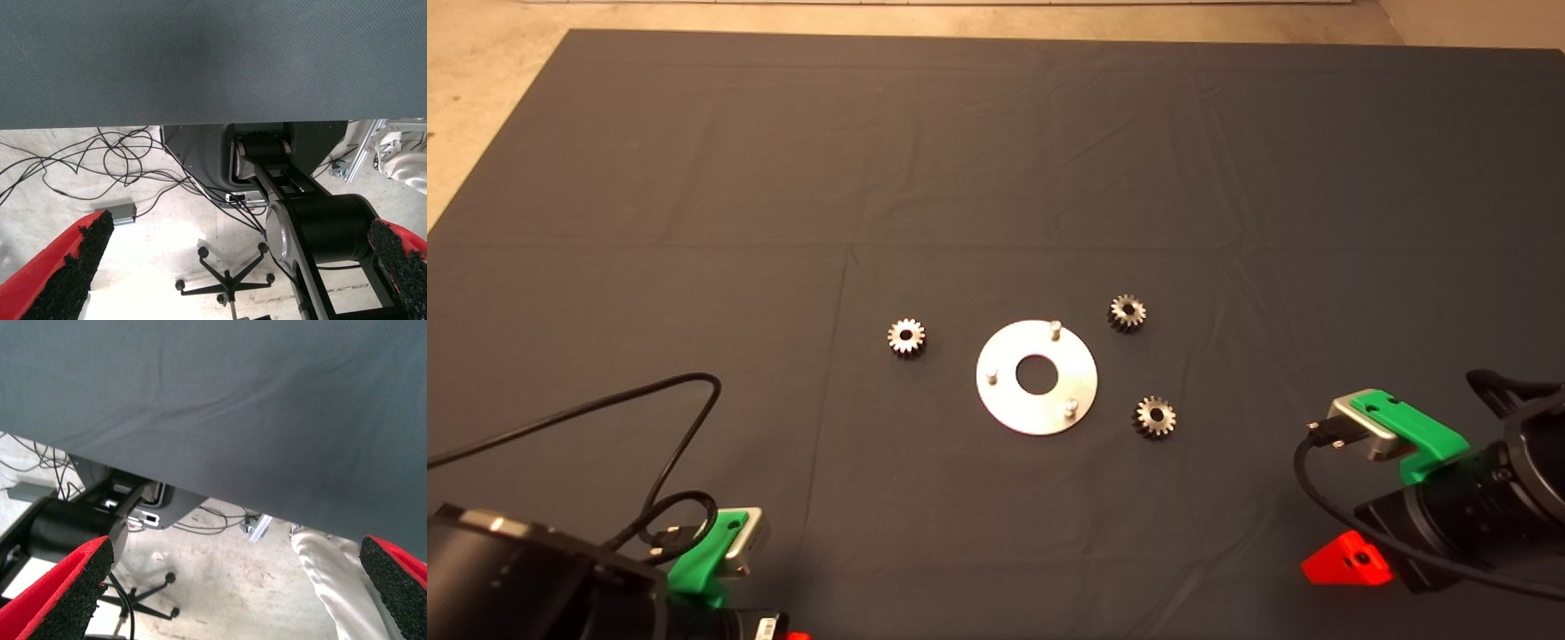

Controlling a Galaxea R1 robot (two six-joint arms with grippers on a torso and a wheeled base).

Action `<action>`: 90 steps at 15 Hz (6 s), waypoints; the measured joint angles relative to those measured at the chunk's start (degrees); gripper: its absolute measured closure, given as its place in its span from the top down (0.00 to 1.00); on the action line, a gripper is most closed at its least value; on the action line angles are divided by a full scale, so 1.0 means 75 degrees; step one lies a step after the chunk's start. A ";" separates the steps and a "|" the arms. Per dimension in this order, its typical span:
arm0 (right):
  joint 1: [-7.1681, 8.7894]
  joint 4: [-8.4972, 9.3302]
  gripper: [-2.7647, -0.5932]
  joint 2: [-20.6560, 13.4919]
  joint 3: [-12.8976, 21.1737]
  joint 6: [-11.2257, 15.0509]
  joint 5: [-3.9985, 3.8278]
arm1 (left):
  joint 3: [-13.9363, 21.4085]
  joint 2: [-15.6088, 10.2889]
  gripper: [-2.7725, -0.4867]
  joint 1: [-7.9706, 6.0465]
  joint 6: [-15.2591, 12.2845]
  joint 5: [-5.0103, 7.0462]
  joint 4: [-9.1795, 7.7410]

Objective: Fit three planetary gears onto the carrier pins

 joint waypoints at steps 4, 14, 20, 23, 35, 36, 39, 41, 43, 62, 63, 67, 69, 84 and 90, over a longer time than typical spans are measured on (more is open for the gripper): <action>0.0207 0.0093 1.00 0.0096 0.0002 -0.0309 -0.0002 | 0.0000 0.0068 1.00 0.0000 -0.0002 -0.0003 -0.0001; 0.0024 -0.0248 1.00 0.0665 -0.0618 -0.1517 -0.0005 | 0.0000 0.0161 1.00 0.0000 0.0000 0.0000 -0.0001; -0.0225 -0.0788 1.00 0.1386 -0.1603 -0.1975 0.0013 | 0.0000 0.0172 1.00 0.0000 0.0000 -0.0003 -0.0001; -0.0233 -0.0927 1.00 0.1617 -0.1866 -0.2110 0.0013 | 0.0000 0.0216 1.00 0.0000 0.0000 0.0000 -0.0001; -0.0994 -0.2098 1.00 0.1979 -0.2522 -0.2653 0.0014 | 0.0000 0.0278 1.00 0.0000 0.0000 -0.0003 -0.0002; -0.1005 -0.2192 1.00 0.1999 -0.2560 -0.2672 0.0015 | 0.0000 0.0278 1.00 0.0000 0.0000 0.0000 -0.0005; -0.1134 -0.2470 1.00 0.2172 -0.2689 -0.2697 0.0010 | 0.0000 0.0294 1.00 -0.0003 -0.0001 0.0000 -0.0005; -0.1140 -0.2603 1.00 0.2293 -0.2766 -0.2700 0.0014 | 0.0000 0.0294 1.00 0.0000 0.0000 -0.0003 -0.0005; -0.1145 -0.2673 1.00 0.2352 -0.2818 -0.2701 0.0015 | 0.0000 0.0294 1.00 -0.0003 0.0000 -0.0007 -0.0005; -0.1750 -0.3725 1.00 0.2425 -0.2919 -0.2996 0.0015 | 0.0000 0.0294 1.00 -0.0003 0.0013 0.0000 -0.0005; -0.1750 -0.3783 1.00 0.2425 -0.2947 -0.3021 0.0015 | 0.0000 0.0294 1.00 -0.0007 0.0013 -0.0001 -0.0005; -0.1971 -0.4033 0.96 0.2430 -0.2991 -0.3093 0.0018 | 0.0000 0.0294 1.00 -0.0041 0.0015 0.0000 -0.0010; -0.2070 -0.4114 0.92 0.2430 -0.2993 -0.3101 0.0017 | 0.0000 0.0294 1.00 -0.0041 0.0017 -0.0003 -0.0013; -0.2156 -0.4674 0.60 0.2467 -0.3087 -0.3142 0.0015 | 0.0000 0.0294 1.00 -0.0041 0.0029 0.0000 -0.0036; -0.2156 -0.4757 0.50 0.2467 -0.3122 -0.3162 0.0015 | 0.0000 0.0294 1.00 -0.0044 0.0050 0.0000 -0.0042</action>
